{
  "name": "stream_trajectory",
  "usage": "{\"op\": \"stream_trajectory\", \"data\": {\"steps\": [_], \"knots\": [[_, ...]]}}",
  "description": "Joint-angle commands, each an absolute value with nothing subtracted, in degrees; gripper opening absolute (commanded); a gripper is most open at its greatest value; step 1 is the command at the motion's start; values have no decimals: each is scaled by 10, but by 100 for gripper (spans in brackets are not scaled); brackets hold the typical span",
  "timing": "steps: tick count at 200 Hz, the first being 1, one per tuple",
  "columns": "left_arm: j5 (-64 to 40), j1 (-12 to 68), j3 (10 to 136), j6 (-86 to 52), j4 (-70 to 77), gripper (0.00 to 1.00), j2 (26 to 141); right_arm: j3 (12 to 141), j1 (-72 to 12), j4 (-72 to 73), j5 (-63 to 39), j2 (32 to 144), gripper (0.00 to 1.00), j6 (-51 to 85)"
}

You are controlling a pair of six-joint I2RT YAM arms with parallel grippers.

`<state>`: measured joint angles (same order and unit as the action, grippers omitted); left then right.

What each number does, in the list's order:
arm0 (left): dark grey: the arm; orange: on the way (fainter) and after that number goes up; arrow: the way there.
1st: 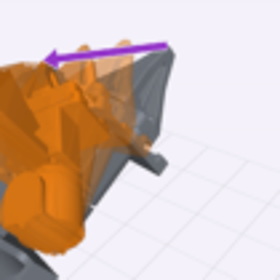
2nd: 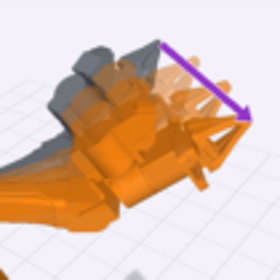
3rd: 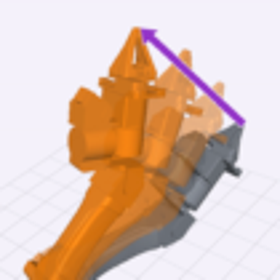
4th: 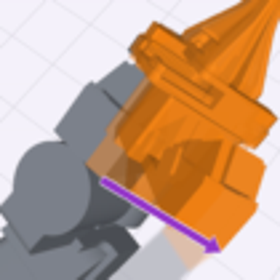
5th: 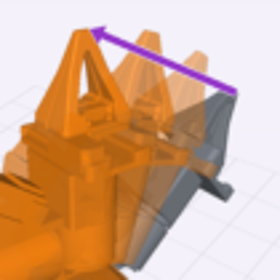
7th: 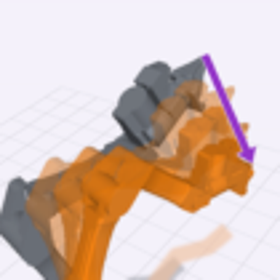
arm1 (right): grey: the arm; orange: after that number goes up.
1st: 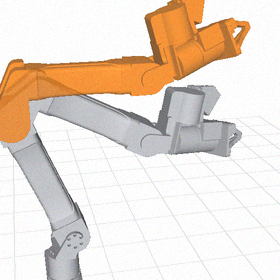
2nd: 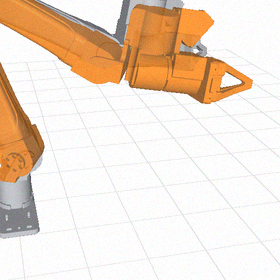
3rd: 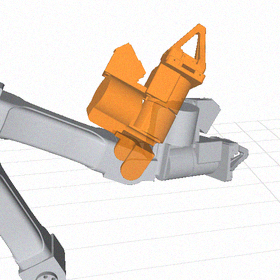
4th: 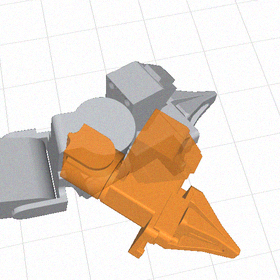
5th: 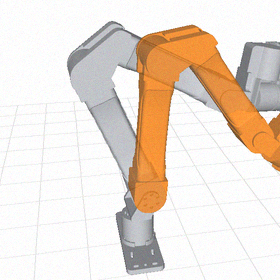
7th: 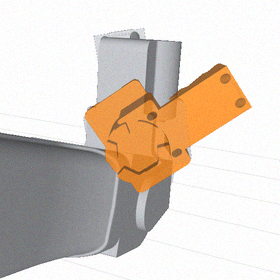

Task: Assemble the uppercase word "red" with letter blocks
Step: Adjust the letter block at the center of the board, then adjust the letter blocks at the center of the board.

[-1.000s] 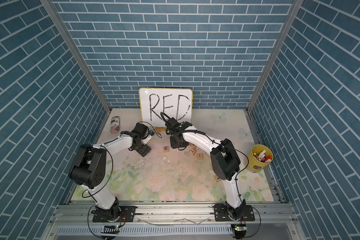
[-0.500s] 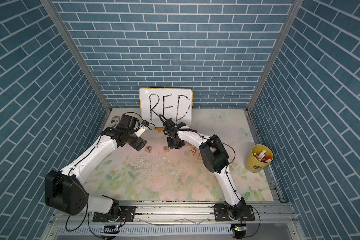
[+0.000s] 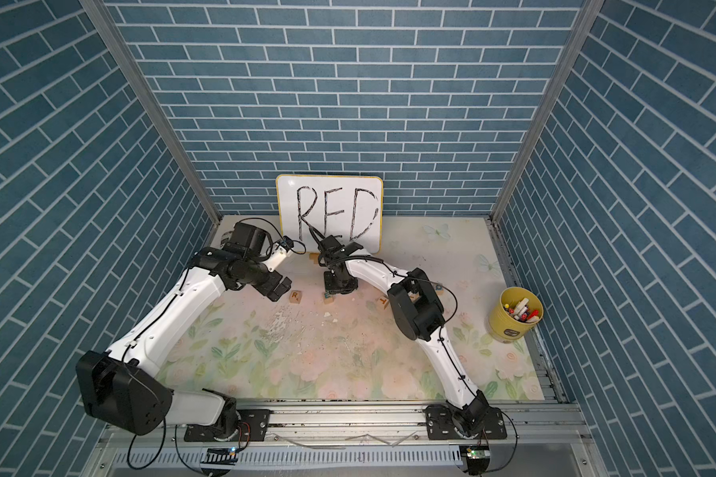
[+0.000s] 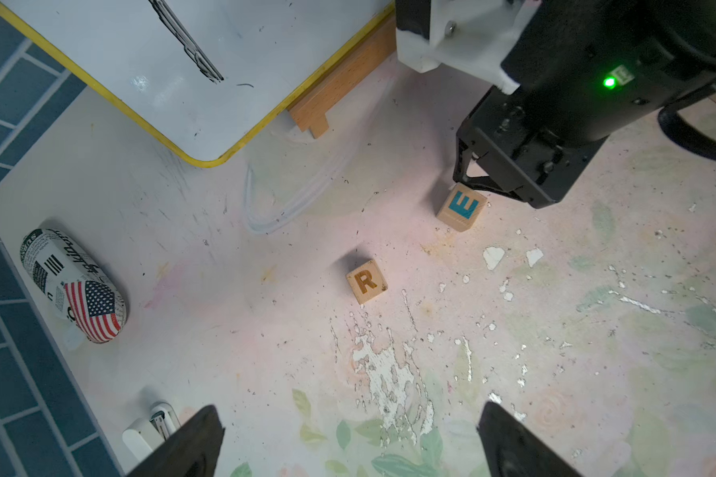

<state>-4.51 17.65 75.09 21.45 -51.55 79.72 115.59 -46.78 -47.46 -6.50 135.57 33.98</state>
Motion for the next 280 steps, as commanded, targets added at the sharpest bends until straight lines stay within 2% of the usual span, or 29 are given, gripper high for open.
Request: {"op": "stream_trajectory", "data": {"steps": [1,29,67,155,195,235,280], "knots": [[-55,178,763,207,-536,98,784,1168,-475,-498,-75,1365,32,326],[-55,178,765,202,-534,99,785,1164,-475,-502,-54,1352,35,329],[-72,178,791,184,-542,99,795,1120,-468,-521,56,1278,39,335],[-207,184,894,151,-593,99,871,799,-364,-556,108,960,38,373],[-180,222,906,166,-580,99,895,684,-316,-557,92,864,37,408],[-143,261,910,173,-562,100,904,629,-300,-522,55,843,39,408],[-138,265,905,176,-563,99,907,660,-282,-500,27,902,45,361]]}}
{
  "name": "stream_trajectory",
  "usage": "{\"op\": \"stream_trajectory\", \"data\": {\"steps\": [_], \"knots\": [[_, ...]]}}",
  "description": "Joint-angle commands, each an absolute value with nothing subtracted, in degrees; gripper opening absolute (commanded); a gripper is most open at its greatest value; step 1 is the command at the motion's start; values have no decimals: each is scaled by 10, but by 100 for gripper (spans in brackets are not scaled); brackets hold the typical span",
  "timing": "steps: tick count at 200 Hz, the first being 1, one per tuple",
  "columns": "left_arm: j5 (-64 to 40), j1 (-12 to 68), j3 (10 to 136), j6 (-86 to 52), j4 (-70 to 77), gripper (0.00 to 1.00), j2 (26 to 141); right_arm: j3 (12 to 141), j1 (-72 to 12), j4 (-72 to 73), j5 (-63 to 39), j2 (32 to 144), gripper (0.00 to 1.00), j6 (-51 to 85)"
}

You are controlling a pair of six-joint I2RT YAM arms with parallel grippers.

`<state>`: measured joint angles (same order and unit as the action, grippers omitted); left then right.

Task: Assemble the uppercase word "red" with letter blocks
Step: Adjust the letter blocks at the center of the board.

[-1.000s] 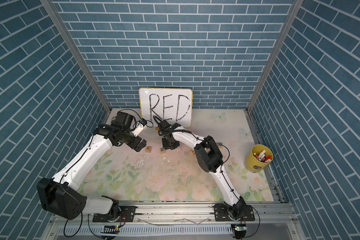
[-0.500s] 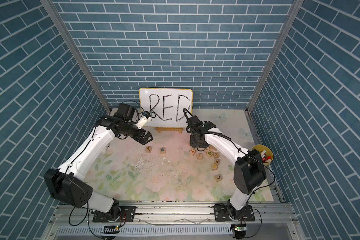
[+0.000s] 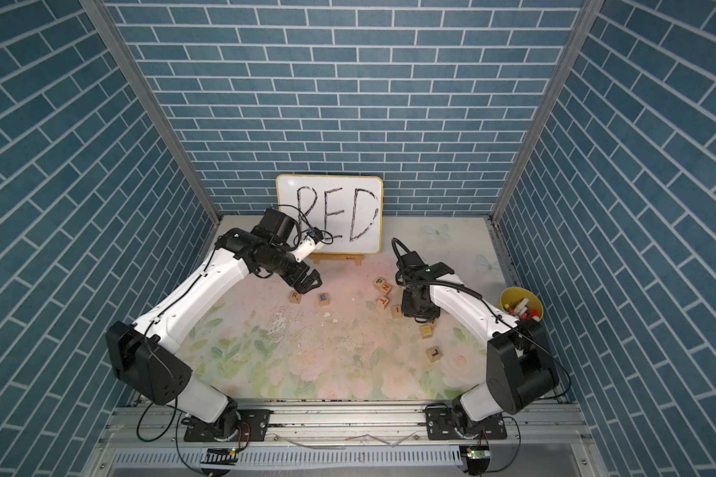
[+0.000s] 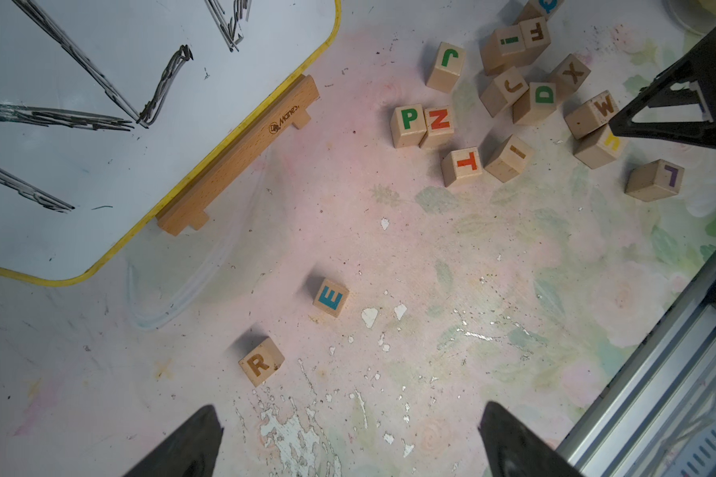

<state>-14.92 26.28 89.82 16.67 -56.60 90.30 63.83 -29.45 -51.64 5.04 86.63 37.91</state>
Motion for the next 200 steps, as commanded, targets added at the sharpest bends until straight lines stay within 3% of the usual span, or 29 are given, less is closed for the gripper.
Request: {"op": "stream_trajectory", "data": {"steps": [1,105,200], "knots": [[-138,265,904,176,-563,99,906,661,-281,-500,27,905,45,360],[-127,265,843,181,-542,99,865,745,-234,-501,45,1031,48,332],[-117,265,833,191,-545,99,852,746,-225,-475,25,1085,47,336]]}}
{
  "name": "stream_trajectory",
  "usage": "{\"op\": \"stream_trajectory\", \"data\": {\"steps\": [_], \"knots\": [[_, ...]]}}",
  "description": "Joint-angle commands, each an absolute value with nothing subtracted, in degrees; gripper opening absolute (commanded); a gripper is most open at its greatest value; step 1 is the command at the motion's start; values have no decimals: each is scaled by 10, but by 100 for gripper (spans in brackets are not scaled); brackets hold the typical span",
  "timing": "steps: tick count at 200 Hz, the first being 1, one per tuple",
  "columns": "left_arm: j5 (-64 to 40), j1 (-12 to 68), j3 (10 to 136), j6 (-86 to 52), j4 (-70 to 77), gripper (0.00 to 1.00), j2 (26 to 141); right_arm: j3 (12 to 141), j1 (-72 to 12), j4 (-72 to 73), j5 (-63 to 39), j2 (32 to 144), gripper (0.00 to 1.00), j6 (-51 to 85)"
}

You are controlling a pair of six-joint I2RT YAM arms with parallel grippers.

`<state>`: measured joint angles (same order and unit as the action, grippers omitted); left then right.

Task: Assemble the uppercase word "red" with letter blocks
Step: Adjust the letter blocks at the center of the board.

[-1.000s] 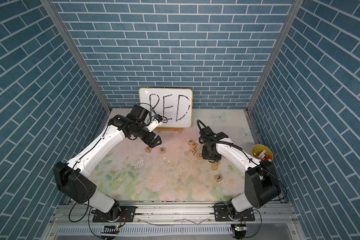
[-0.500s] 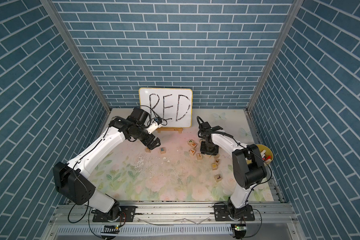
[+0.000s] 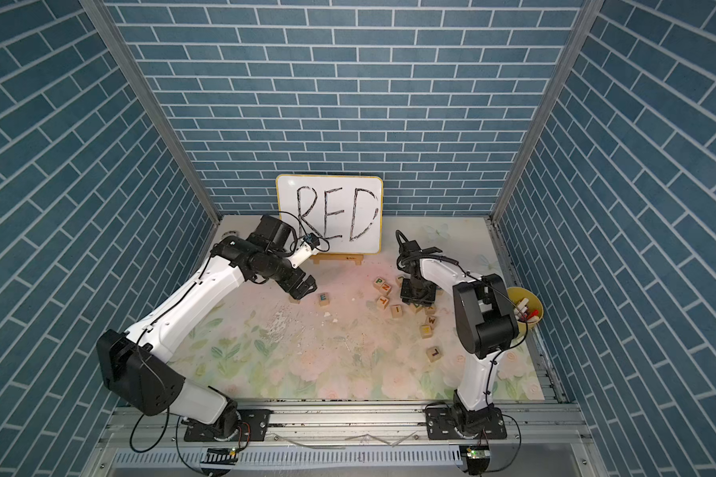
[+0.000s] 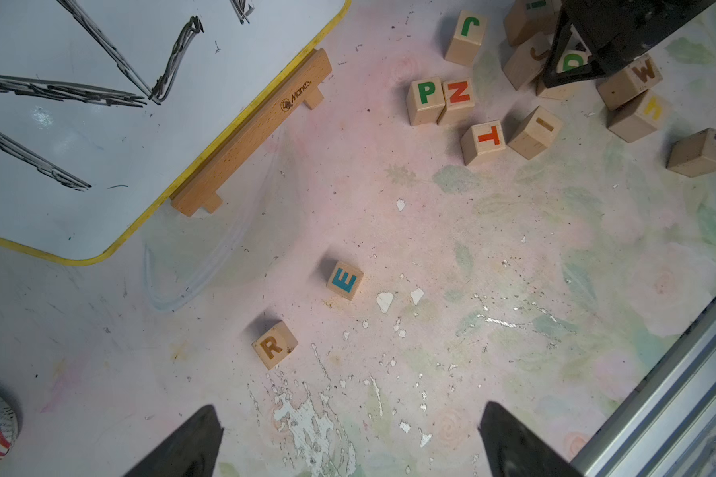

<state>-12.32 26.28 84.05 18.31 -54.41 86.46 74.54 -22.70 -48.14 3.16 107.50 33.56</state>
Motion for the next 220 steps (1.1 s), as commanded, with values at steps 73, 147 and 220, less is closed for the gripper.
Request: {"op": "stream_trajectory", "data": {"steps": [73,147,220], "knots": [[-113,265,831,193,-547,99,846,724,-227,-456,-9,1085,40,330],[-109,265,824,188,-550,99,827,726,-240,-479,4,1049,50,276],[-105,265,811,186,-555,99,808,722,-240,-447,9,1065,48,233]]}}
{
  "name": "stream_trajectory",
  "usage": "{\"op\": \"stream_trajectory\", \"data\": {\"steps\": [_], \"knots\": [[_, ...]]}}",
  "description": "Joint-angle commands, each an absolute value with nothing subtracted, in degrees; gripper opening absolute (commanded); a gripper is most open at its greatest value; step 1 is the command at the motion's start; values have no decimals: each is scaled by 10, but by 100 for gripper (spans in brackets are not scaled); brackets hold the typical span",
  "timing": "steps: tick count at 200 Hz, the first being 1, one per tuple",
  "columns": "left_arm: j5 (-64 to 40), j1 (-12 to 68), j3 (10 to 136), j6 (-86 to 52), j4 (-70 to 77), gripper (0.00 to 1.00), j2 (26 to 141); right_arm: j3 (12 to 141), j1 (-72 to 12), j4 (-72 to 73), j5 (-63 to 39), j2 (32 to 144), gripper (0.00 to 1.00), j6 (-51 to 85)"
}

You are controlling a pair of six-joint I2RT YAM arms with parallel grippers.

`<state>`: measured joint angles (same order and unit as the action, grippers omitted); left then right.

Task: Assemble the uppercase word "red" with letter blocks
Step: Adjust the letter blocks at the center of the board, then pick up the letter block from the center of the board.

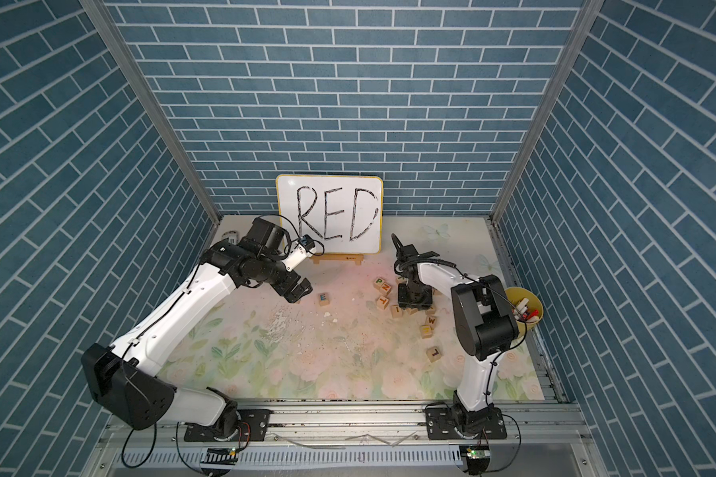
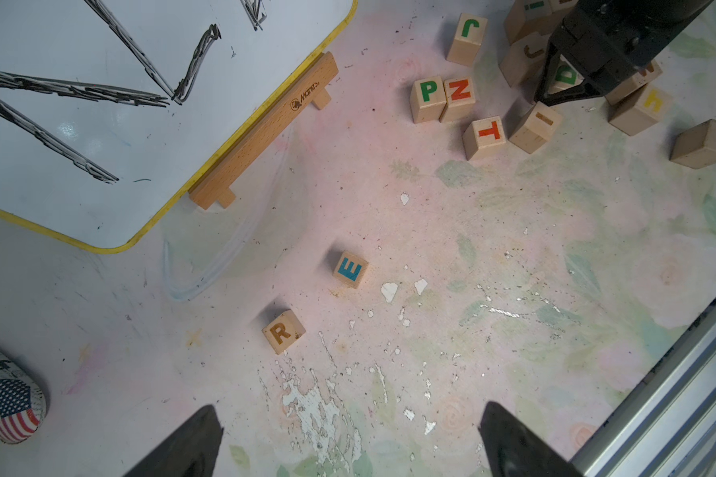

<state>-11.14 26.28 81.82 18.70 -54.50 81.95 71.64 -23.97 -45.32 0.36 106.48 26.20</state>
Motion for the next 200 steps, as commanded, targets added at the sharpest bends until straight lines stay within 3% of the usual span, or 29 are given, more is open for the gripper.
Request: {"op": "stream_trajectory", "data": {"steps": [1,75,125,200], "knots": [[-104,266,811,186,-555,99,808,722,-240,-447,9,1065,48,233],[-100,265,810,184,-560,99,802,722,-241,-442,7,1086,40,217],[-99,265,810,181,-556,99,804,700,-258,-454,34,1064,48,225],[-92,265,810,183,-559,99,803,723,-264,-454,82,1073,48,200]]}}
